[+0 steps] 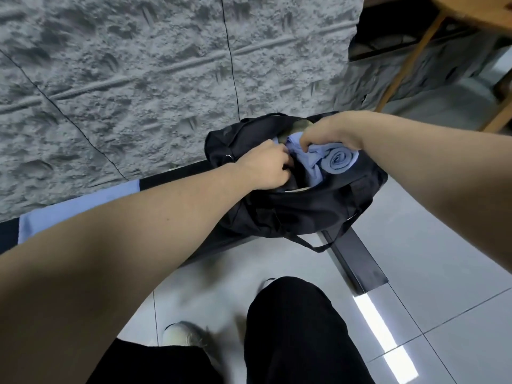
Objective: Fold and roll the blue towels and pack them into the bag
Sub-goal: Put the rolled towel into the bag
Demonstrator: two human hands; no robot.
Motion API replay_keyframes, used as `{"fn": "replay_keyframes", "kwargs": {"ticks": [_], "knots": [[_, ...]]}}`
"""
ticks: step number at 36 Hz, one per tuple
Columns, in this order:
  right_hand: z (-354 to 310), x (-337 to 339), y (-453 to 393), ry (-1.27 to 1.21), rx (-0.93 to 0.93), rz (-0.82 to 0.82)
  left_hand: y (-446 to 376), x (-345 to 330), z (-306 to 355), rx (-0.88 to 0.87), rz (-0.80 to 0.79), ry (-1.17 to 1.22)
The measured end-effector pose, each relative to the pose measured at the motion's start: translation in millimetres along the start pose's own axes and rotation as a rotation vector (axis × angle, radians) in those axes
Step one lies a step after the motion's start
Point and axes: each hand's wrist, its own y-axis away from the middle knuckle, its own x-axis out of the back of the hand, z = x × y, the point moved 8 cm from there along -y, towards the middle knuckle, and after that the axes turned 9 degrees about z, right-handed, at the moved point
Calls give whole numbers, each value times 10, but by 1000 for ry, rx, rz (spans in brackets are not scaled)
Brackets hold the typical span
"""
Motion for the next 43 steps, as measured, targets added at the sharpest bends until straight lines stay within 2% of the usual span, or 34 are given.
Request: {"fn": "replay_keyframes", "kwargs": {"ticks": [4, 7, 11, 14, 19, 26, 33, 38, 43], "knots": [[-83, 5, -55, -74, 50, 109, -51, 71, -86, 115, 26, 52], [-102, 26, -94, -254, 125, 170, -123, 68, -155, 200, 27, 88], [-63, 23, -184, -378, 186, 248, -251, 23, -173, 213, 17, 35], [25, -31, -205, -339, 197, 264, -354, 32, -180, 243, -23, -60], [171, -188, -258, -170, 207, 215, -424, -18, -250, 304, -84, -90], [111, -330, -259, -33, 274, 89, -510, 141, -259, 294, 113, 107], [-1, -312, -421, -69, 303, 151, -474, 295, -215, 212, 275, 73], [-47, -155, -594, 16, 326, 357, -459, 259, -200, 152, 286, 141], [-108, -272, -707, 74, 337, 371, -402, 196, -203, 83, 280, 164]]}}
